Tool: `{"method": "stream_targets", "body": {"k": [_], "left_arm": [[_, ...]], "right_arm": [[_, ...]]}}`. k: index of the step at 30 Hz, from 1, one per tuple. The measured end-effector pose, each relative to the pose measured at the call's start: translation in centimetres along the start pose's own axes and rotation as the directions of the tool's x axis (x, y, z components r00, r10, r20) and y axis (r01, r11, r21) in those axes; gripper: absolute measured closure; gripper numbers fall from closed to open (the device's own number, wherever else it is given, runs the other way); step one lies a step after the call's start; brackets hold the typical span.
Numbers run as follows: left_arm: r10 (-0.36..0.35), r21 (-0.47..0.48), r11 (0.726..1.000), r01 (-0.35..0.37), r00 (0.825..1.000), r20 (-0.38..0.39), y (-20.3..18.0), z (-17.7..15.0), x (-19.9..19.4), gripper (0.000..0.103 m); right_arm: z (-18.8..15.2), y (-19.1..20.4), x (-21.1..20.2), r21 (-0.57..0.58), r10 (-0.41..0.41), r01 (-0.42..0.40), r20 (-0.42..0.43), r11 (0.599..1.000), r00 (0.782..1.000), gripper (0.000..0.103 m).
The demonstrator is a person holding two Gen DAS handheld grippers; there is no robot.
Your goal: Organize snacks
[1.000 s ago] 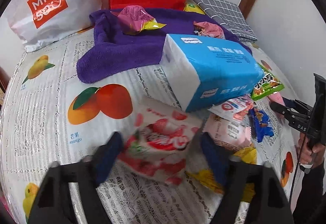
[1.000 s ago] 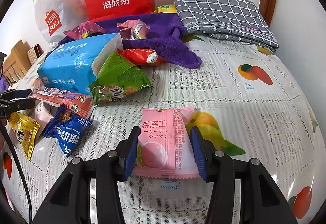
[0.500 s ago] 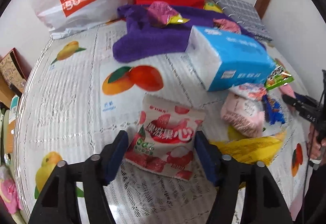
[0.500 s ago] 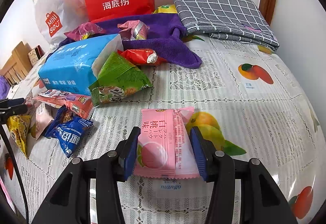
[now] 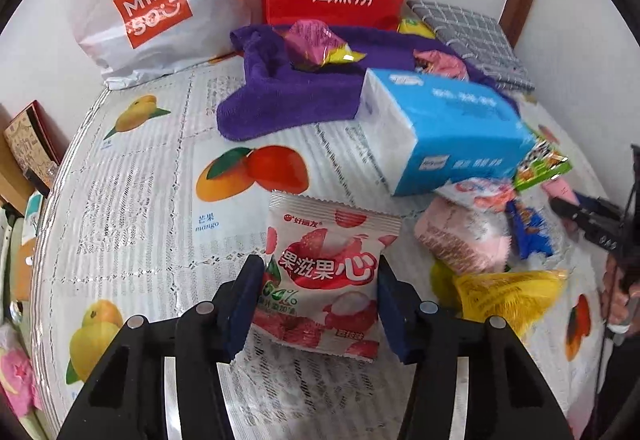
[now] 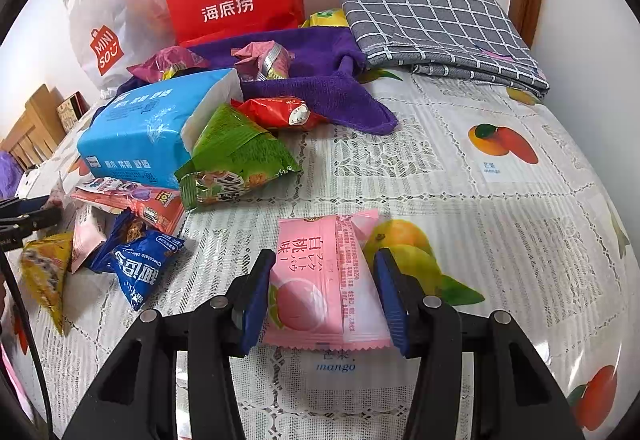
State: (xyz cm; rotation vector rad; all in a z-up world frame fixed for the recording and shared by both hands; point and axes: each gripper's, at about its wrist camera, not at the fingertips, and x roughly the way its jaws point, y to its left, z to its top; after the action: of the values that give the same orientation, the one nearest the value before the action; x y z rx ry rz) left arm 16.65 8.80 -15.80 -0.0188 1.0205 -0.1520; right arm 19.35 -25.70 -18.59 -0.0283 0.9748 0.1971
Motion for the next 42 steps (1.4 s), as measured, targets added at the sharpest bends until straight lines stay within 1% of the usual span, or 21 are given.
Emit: {"method": "stream_targets", "body": {"k": [5,7,9,12,16,19,21,24,28,31,36,42], "left_arm": [[-0.024,-0.027,0.999,0.025,0.999,0.033,-0.9,0.2,-1.8,0.051],[-0.036,-0.035,0.999,0.038,0.998,0.048,-1.5,0.3,-2.6,0.051],[-0.044,-0.033,0.998,0.046,0.997,0.061,-2.0,0.4,-3.2,0.051],[-0.053,-0.029,0.998,0.055,0.996,0.073,-2.9,0.7,-3.9,0.051],[-0.075,-0.02,0.997,0.077,0.993,0.086,-4.3,1.1,-4.6,0.051],[-0.108,-0.013,0.994,0.109,0.991,0.085,-5.3,1.6,-4.6,0.051],[-0.109,-0.01,0.994,0.111,0.99,0.086,-5.8,1.9,-4.6,0.051],[-0.114,-0.01,0.993,0.115,0.989,0.092,-6.6,2.5,-4.8,0.051],[-0.112,-0.014,0.993,0.114,0.988,0.109,-7.4,3.5,-5.3,0.051],[-0.119,-0.019,0.992,0.122,0.986,0.113,-7.6,4.0,-5.5,0.051],[-0.107,-0.027,0.993,0.111,0.988,0.113,-7.8,4.5,-5.9,0.051],[-0.103,-0.023,0.994,0.106,0.988,0.118,-7.6,5.2,-6.5,0.051]], "right_arm": [[0.0,-0.2,-0.1,0.006,0.003,-0.003,0.005,1.0,1.0,0.054],[0.0,-0.1,-0.4,0.008,-0.015,0.015,0.013,1.0,1.0,0.054],[-0.1,0.0,-0.9,0.012,-0.01,0.01,0.017,1.0,1.0,0.055],[0.1,0.1,-2.5,0.026,0.028,-0.029,0.046,0.999,0.999,0.055],[0.9,0.8,-5.3,0.005,0.017,-0.018,0.105,1.0,0.994,0.055],[1.4,1.0,-6.6,0.011,0.04,-0.041,0.121,0.999,0.992,0.055],[1.8,1.2,-6.8,0.008,0.048,-0.049,0.112,0.999,0.993,0.055],[2.4,1.7,-7.2,-0.01,0.042,-0.041,0.119,0.999,0.992,0.055],[3.6,2.1,-8.6,-0.015,0.05,-0.048,0.148,0.999,0.988,0.055],[4.6,2.4,-9.3,-0.017,0.054,-0.052,0.158,0.999,0.986,0.055],[6.1,3.4,-10.1,-0.021,0.069,-0.067,0.168,0.998,0.983,0.055],[7.6,4.4,-10.3,-0.009,0.112,-0.112,0.167,0.994,0.979,0.055]]}}
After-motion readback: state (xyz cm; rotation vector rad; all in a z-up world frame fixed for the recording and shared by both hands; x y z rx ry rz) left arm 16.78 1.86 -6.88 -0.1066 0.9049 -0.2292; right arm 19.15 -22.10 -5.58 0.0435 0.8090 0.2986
